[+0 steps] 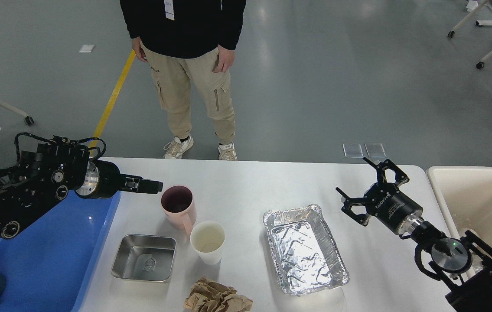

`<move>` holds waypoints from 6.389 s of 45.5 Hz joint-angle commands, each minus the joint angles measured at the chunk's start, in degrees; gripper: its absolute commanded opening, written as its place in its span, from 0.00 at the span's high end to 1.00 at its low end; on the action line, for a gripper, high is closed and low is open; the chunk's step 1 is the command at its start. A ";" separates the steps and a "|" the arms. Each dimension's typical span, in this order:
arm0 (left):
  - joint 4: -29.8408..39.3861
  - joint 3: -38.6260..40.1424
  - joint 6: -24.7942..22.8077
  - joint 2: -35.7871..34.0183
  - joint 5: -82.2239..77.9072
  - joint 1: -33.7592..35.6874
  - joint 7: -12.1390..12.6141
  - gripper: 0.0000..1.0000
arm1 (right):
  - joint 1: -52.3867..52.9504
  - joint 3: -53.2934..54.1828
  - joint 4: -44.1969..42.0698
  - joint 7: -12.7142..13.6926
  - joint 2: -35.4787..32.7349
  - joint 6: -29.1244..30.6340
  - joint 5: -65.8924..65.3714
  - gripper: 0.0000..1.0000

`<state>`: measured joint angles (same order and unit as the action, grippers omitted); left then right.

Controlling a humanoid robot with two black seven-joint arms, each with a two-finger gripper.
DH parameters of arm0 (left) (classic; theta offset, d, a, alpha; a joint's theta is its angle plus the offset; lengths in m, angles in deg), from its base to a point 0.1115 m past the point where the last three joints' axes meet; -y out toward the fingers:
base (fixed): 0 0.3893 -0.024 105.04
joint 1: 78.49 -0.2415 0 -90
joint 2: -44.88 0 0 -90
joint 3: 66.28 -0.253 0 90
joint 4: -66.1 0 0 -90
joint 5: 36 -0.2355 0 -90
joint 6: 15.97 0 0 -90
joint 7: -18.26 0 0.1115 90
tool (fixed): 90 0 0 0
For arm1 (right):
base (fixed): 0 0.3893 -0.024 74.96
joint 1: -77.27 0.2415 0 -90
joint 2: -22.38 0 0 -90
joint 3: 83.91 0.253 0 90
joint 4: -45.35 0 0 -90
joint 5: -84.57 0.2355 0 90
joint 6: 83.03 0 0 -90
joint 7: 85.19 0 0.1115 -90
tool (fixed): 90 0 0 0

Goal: Tidy desktop
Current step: 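Grasp the pink mug rim with the left gripper, then carry the pink mug into the blue tray and lower it, then release the mug and lift the left gripper away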

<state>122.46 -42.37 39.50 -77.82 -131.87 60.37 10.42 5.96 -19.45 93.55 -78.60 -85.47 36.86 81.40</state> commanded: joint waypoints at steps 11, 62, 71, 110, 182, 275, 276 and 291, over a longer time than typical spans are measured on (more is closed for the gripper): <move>-5.90 -5.36 1.49 5.97 -2.92 3.43 -0.33 0.05 | -0.23 0.14 1.19 0.00 -0.09 0.09 0.01 0.00; -13.73 -12.83 3.34 9.06 -4.67 5.28 -6.13 0.59 | -1.64 0.93 2.69 0.00 -0.53 0.09 0.01 0.00; -14.96 -13.27 3.60 9.58 -4.85 5.37 -9.74 0.81 | -1.64 0.93 2.95 0.00 -0.61 0.09 0.01 0.00; -19.00 -14.42 3.60 8.79 -3.10 9.50 -16.07 1.00 | -1.64 0.84 2.86 -0.17 0.18 -0.09 -1.58 0.00; 18.97 -22.24 7.29 -45.17 -7.66 4.05 -26.53 0.97 | -1.11 0.58 2.77 -0.08 0.09 -0.53 -4.12 0.00; 0.51 -14.86 11.95 -31.55 25.72 -4.65 -14.24 0.03 | -1.91 0.32 3.30 -0.08 -0.70 -0.53 -4.39 0.00; 0.51 -14.25 11.77 -31.37 27.13 -4.65 -13.09 0.03 | -1.91 0.32 3.30 -0.08 -0.70 -0.53 -4.39 0.00; 0.51 -10.90 12.47 -23.29 43.03 -5.44 -1.83 0.03 | -2.08 0.14 3.30 -0.08 -0.79 -0.61 -4.39 0.00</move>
<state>123.01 -53.75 51.19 -103.92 -95.85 55.46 7.00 4.00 -19.30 96.90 -78.69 -86.24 36.24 77.01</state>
